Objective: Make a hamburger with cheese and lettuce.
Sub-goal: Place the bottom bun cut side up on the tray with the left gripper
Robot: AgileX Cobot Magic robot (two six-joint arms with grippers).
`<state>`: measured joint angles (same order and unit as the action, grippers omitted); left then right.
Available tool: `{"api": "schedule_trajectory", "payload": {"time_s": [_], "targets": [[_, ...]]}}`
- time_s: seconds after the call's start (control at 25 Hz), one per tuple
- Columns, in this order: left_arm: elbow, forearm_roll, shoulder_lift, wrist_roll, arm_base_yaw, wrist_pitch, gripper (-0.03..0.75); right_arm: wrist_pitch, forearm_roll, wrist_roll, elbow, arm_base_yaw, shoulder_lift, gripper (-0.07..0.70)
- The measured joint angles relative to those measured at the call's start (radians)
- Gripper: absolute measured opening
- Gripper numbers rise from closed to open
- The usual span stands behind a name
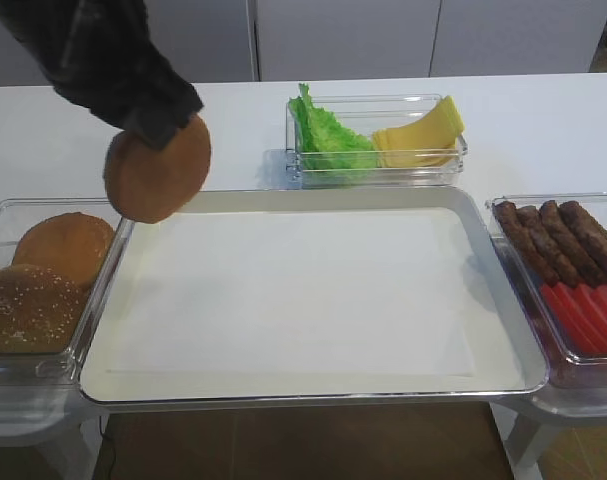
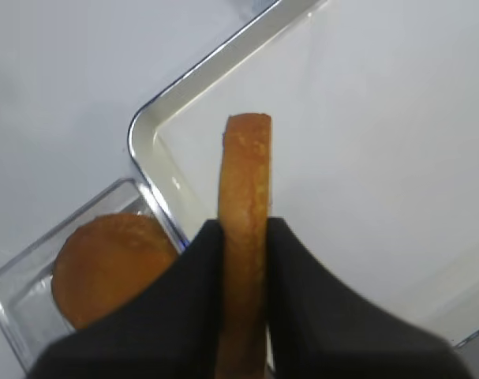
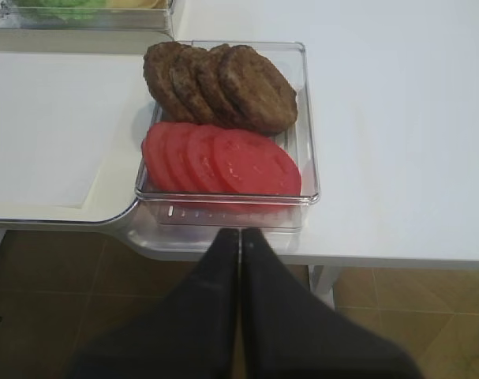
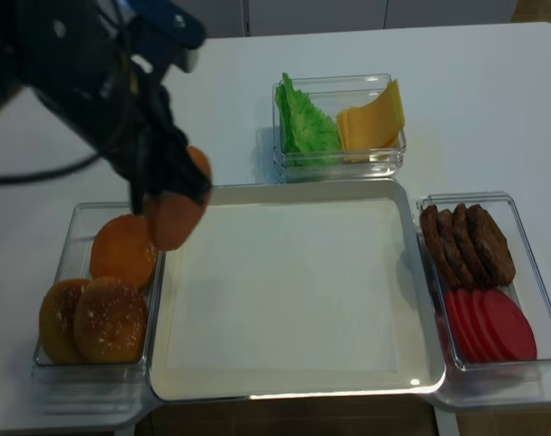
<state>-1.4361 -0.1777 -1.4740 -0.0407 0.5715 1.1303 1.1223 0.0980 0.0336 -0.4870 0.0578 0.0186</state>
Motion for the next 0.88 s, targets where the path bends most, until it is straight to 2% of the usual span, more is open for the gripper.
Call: {"api": "schedule_trajectory", "payload": {"time_s": [0.24,0.36,0.56,0.88], "targets": [[0.0,-0.158,-0.097,-0.154,0.167,-0.029,0.101,0.0,0.0,0.0,0.0,0.0,0.0,-0.004],[0.0,-0.246,-0.15,-0.205,0.221,-0.04,0.101,0.0,0.0,0.0,0.0,0.0,0.0,-0.004],[0.0,-0.287,-0.219,-0.26,0.256,-0.04,0.101,0.0,0.0,0.0,0.0,0.0,0.0,-0.004],[-0.002,-0.368,-0.227,-0.337,0.284,-0.061,0.101,0.0,0.002,0.0,0.0,0.0,0.0,-0.004]]}}
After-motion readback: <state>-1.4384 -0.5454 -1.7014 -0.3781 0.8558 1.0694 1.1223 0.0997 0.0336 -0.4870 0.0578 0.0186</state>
